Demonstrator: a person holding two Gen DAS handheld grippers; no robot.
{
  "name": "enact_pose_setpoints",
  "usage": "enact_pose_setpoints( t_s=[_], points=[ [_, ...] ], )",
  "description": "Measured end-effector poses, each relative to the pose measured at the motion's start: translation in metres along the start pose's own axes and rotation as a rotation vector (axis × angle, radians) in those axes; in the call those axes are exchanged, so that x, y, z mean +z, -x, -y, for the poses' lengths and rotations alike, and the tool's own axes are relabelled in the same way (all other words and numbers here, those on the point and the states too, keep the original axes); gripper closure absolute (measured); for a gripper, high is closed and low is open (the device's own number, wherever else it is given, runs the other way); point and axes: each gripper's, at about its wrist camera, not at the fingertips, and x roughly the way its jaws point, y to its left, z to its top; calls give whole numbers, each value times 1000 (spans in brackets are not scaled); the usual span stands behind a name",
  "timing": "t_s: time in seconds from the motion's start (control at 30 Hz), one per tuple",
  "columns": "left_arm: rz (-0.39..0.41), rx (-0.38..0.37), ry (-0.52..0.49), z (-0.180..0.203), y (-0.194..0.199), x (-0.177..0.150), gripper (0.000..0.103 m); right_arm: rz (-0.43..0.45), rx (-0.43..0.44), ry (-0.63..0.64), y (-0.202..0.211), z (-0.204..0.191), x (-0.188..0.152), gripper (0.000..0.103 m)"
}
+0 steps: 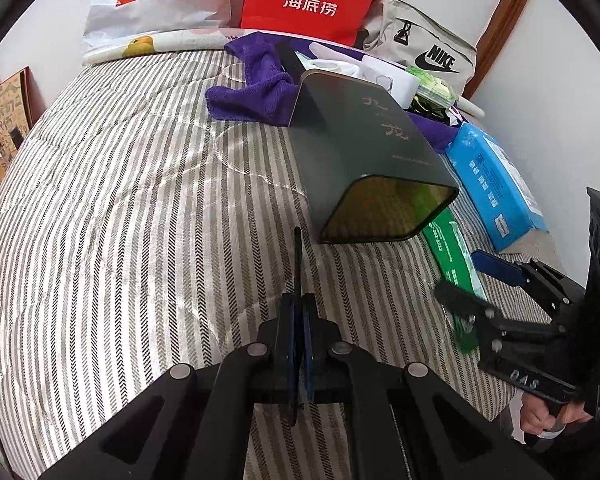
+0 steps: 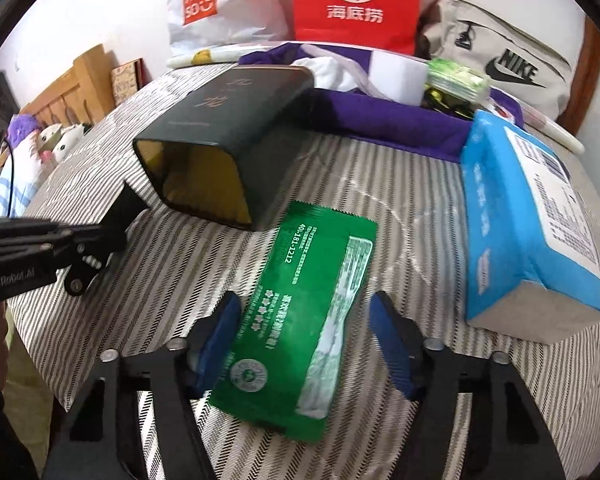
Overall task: Organize soft objects
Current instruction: 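Close the right tool on the dark green sachet and lift it while the left tool holds the strap, then carry the strap with the left tool while the right tool carries the sachet to the towel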
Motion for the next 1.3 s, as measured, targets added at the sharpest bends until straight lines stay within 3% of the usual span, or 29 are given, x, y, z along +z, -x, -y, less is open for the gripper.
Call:
enact_pose_setpoints(
  t_s=[0.13,0.27,0.4,0.83,1.3],
  points=[
    [-3,2,-2,5,4,-3,99,33,-22,0,0,0,-1,54],
    [-5,9,-6,11,5,-7,99,54,46,3,5,11,-4,71],
    [-5,-3,7,18,6,-9,99,35,107,-19,12,23,-9,79],
    [5,-26,-12,58,14,-10,99,42,164,18,58,58,-60,79],
    [63,-27,-21,78,45,3,99,174,153,-25,123,104,-47,79]
  ],
)
